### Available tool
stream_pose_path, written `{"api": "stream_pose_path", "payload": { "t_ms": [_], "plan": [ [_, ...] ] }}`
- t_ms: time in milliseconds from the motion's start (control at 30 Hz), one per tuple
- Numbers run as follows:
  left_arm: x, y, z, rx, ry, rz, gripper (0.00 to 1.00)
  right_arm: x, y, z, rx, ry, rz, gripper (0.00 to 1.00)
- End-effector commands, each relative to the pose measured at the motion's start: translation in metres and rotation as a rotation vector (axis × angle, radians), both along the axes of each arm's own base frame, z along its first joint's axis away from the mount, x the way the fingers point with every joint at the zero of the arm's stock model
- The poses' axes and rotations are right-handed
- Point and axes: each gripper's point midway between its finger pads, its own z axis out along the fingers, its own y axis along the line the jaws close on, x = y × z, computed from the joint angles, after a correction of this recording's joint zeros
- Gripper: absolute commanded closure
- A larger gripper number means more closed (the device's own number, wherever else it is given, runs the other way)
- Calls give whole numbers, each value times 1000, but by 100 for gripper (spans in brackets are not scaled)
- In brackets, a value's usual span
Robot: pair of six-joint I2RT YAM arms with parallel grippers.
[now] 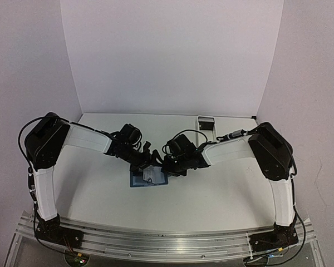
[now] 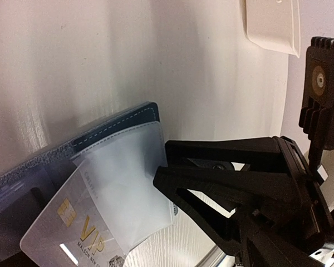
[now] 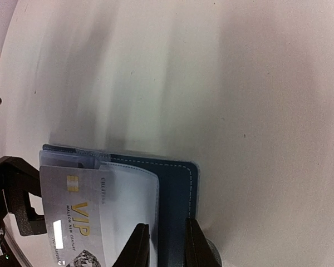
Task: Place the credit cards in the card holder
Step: Insert the credit card into the card holder.
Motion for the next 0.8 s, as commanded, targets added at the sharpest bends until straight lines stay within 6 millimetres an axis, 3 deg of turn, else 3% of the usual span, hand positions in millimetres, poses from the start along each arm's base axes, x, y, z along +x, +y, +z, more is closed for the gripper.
{"api": "stream_pose_path", "payload": {
  "t_ms": [0, 200, 500, 767],
  "plan": [
    [-16, 35, -27, 195, 114, -2, 3, -25, -18, -28, -96, 86, 25, 80],
    [0, 20, -2, 145, 44, -45, 0, -24, -18, -28, -93, 85, 22, 80],
    [29, 12, 18, 140, -130, -107, 0, -22, -16, -22, -83, 75, 23, 80],
    [20, 37, 10, 249, -107, -109, 0, -20, -14, -20, -80, 68, 28, 80]
  ]
}}
